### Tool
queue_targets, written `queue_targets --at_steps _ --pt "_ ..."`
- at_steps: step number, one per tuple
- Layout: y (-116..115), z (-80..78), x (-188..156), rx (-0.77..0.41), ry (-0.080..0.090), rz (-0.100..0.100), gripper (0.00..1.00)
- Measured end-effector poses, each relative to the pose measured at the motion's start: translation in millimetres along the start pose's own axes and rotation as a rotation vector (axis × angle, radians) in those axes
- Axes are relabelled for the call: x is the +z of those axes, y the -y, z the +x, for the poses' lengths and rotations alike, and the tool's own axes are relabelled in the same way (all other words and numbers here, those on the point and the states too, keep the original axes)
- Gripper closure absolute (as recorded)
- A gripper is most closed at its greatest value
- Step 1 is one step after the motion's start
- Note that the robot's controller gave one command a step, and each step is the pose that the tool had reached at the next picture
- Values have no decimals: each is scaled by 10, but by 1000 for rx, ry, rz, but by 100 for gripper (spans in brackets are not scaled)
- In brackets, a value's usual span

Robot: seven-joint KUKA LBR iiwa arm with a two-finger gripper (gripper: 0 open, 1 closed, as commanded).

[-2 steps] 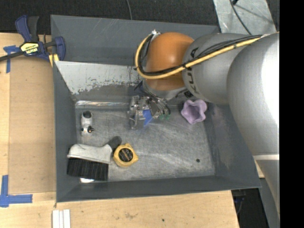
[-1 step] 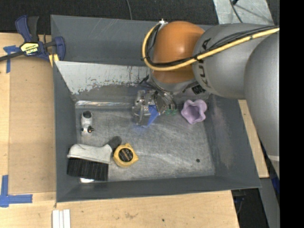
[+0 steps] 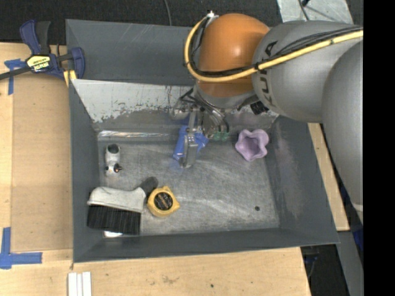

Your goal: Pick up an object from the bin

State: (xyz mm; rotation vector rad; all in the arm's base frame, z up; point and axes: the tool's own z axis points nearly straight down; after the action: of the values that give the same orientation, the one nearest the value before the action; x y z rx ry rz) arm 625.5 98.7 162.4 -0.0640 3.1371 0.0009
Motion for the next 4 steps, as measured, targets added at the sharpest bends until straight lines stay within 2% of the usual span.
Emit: queue_targets --at_steps 1,2,3,4 --pt "0 0 0 0 0 0 0" --pt "880 -26 852 26 11 -2 100" --pt "880 -26 852 26 11 -2 100" --pt "892 72 365 40 -5 0 100"
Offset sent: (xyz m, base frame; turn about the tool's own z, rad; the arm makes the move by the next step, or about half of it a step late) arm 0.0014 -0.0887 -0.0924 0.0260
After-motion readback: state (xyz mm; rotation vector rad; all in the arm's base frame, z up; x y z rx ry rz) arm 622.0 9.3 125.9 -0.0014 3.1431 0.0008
